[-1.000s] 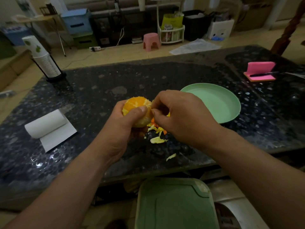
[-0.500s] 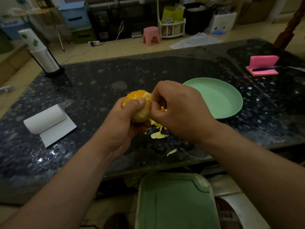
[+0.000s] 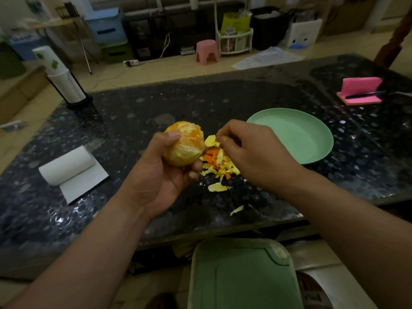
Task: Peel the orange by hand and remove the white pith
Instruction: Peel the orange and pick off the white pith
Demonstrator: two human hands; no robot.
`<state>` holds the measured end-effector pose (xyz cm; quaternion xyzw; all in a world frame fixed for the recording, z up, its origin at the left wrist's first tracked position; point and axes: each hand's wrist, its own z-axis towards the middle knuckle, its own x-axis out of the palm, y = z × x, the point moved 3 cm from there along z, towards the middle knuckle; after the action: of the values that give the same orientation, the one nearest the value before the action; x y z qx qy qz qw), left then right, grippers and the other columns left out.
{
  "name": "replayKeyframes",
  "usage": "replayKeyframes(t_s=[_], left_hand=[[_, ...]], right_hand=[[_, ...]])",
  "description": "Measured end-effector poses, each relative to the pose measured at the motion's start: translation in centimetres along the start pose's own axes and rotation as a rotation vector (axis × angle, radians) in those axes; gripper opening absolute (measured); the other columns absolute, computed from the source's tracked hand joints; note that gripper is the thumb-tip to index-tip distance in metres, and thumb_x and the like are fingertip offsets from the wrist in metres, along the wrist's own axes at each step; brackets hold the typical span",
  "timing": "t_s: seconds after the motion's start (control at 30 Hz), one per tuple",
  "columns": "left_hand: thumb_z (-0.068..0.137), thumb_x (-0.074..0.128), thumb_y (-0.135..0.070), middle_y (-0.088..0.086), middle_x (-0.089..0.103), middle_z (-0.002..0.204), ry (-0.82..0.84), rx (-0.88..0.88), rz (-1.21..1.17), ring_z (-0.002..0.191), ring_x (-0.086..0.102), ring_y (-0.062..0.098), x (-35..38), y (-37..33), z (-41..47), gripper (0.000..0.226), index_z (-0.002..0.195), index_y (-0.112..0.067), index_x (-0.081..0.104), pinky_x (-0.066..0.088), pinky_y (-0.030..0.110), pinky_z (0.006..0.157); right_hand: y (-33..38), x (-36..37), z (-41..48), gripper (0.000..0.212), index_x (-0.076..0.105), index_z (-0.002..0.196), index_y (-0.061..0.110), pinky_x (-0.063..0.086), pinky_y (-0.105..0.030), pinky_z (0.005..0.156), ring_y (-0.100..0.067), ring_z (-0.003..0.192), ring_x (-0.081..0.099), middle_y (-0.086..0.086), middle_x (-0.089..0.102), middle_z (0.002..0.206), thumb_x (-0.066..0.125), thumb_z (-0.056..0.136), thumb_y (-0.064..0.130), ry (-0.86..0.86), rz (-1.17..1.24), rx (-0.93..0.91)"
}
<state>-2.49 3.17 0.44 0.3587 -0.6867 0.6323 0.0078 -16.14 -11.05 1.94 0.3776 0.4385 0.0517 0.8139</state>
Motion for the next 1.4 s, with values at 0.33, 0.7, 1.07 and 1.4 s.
replayKeyframes(t_s=[0.33, 0.7, 1.07, 1.4], left_hand=[[0.07, 0.078, -0.043, 0.017, 0.067, 0.11, -0.089, 0.097, 0.131, 0.072, 0.065, 0.021, -0.5, 0.1, 0.3, 0.087, 0.145, -0.006, 0.053, 0.053, 0.03, 0.055], [0.072, 0.08, -0.039, 0.007, 0.066, 0.122, -0.172, 0.257, 0.401, 0.085, 0.073, 0.019, 0.3, -0.1, -0.2, 0.07, 0.136, -0.035, 0.052, 0.057, 0.03, 0.063], [0.067, 0.078, -0.042, 0.013, 0.069, 0.115, -0.111, 0.203, 0.235, 0.079, 0.07, 0.023, 0.4, -0.1, -0.2, 0.085, 0.145, -0.02, 0.053, 0.053, 0.032, 0.057], [0.069, 0.078, -0.042, 0.014, 0.07, 0.108, -0.088, 0.175, 0.18, 0.073, 0.068, 0.023, -0.3, -0.4, 0.0, 0.088, 0.148, -0.011, 0.052, 0.052, 0.031, 0.054]], right_hand=[[1.7, -0.6, 0.2, 0.009, 0.077, 0.105, 0.024, 0.063, -0.05, 0.074, -0.018, 0.081, 0.075, 0.002, 0.078, 0.088, 0.069, 0.102, 0.023, 0.095, 0.345, 0.109], [1.7, -0.6, -0.1, 0.008, 0.078, 0.094, 0.026, 0.057, -0.027, 0.066, -0.004, 0.073, 0.068, 0.013, 0.072, 0.077, 0.072, 0.098, 0.029, 0.002, 0.137, 0.054], [1.7, -0.4, -0.3, 0.012, 0.071, 0.082, 0.026, 0.05, -0.026, 0.058, -0.006, 0.062, 0.061, 0.009, 0.068, 0.068, 0.07, 0.093, 0.021, -0.05, 0.19, 0.07], [2.6, -1.4, -0.2, 0.006, 0.077, 0.102, 0.023, 0.062, -0.045, 0.073, -0.017, 0.078, 0.074, 0.001, 0.077, 0.084, 0.072, 0.099, 0.027, 0.067, 0.368, 0.054]])
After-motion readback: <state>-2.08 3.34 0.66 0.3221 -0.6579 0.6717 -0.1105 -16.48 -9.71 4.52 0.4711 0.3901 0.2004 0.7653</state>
